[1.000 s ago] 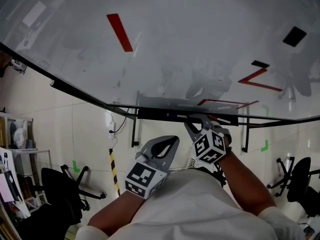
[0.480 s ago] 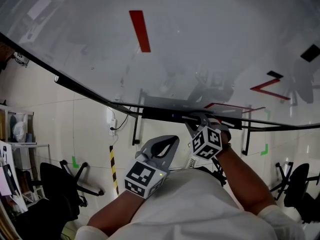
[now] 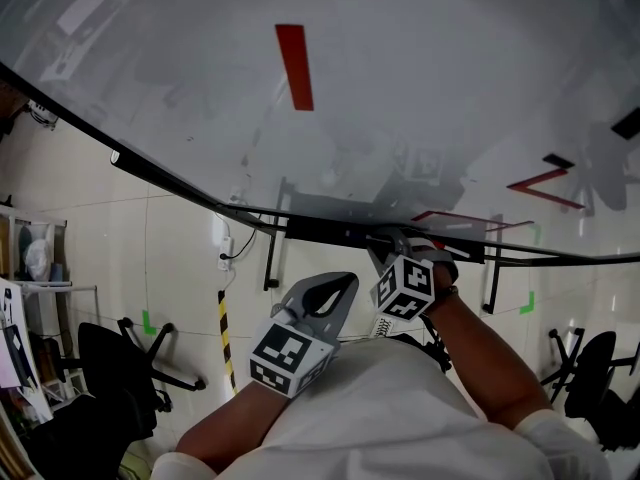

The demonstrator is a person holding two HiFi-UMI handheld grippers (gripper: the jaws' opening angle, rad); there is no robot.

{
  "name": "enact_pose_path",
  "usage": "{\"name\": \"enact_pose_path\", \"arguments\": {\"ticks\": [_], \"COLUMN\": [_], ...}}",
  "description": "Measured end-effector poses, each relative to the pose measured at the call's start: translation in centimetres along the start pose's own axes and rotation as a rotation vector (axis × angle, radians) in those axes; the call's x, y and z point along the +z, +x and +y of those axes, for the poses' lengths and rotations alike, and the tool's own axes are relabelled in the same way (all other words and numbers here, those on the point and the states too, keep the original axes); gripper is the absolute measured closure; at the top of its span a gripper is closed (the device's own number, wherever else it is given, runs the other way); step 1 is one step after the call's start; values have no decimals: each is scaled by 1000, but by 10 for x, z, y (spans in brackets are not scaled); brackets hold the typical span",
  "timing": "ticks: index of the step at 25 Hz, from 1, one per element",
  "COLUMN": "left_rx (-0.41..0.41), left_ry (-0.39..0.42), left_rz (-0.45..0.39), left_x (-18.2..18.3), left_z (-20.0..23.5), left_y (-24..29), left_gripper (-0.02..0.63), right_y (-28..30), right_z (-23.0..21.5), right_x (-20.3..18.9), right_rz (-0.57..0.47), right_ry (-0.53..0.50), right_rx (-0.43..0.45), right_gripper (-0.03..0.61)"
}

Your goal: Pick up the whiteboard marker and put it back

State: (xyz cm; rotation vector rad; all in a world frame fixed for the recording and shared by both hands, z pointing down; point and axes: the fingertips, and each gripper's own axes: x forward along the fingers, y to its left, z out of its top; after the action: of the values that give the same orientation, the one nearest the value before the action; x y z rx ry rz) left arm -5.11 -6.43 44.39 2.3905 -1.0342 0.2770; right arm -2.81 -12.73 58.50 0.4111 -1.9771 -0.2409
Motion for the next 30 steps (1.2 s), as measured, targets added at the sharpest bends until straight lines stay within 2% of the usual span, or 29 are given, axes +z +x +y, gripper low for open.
{"name": "enact_pose_path", "arguments": {"ticks": [9, 22, 26, 30], "left_rx": [-12, -13, -15, -27], "left_ry": [-20, -21, -21, -9], "left_rz": [4, -1, -9, -7], "left_x": [-1, 0, 1, 1], "left_z": [-4, -7, -9, -16], "left_y": [0, -5, -6, -3], "left_gripper": [597, 597, 597, 597], "right_y": [4, -12, -32, -57], "right_z": [0, -2, -5, -10], "right_x": [0, 5, 7, 6], "right_rz": [52, 30, 2, -46], "right_ry": [-3, -61, -24, 62], "right_rx": [-16, -56, -82, -117], "right_gripper": [537, 540, 540, 540]}}
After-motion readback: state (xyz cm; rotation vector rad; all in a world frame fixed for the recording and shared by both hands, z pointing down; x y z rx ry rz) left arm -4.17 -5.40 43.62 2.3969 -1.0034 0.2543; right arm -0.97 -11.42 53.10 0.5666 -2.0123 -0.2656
